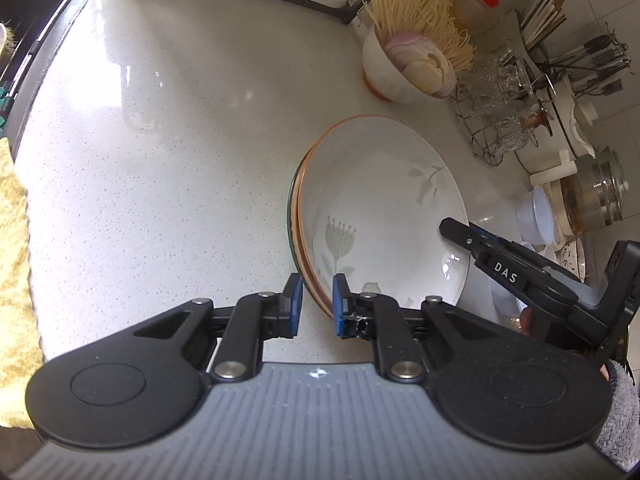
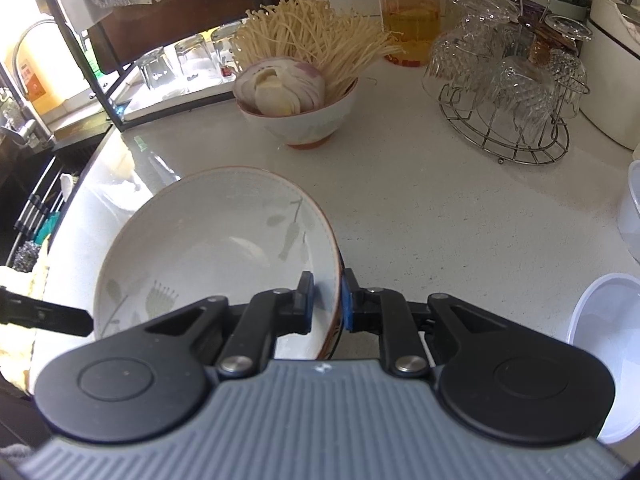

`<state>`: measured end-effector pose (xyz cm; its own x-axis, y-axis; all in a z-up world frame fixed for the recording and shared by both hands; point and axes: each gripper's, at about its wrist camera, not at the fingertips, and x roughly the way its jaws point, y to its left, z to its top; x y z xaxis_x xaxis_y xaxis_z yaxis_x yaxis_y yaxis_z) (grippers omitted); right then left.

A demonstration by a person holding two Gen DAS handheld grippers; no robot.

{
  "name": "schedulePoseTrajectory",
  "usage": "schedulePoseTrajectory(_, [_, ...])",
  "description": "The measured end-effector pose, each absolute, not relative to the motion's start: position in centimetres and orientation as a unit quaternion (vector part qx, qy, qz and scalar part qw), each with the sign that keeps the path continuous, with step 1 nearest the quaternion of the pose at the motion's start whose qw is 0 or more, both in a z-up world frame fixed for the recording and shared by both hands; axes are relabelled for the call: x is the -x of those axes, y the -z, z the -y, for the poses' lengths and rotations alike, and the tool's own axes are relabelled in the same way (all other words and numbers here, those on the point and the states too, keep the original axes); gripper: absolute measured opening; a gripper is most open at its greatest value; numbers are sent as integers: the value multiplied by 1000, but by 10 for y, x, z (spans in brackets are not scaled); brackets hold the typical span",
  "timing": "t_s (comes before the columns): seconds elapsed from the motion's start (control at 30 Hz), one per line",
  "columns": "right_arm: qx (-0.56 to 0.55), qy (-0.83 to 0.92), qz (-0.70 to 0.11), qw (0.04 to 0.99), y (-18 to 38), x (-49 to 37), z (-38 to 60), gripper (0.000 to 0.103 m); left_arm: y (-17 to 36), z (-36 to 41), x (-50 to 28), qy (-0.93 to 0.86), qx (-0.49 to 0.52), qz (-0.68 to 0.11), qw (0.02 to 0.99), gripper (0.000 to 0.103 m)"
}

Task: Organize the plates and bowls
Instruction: 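Lower the held bowl onto the stacked orange-rimmed bowl with both grippers, then open both grippers and lift them away from the bowl stack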

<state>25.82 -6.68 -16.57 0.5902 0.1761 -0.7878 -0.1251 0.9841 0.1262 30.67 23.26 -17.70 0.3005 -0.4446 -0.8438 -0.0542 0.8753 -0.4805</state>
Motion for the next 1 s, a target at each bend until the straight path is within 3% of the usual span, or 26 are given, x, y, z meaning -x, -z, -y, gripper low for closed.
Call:
schedulePoseTrajectory(0.4, [-42, -75, -406, 910, 118, -222, 66, 17, 125, -226, -262, 133, 168, -508, 834, 17])
schedulePoseTrajectory(1.0, [-77, -99, -292, 948, 8, -84, 56, 17, 24, -199, -142, 157, 126, -394, 897, 17])
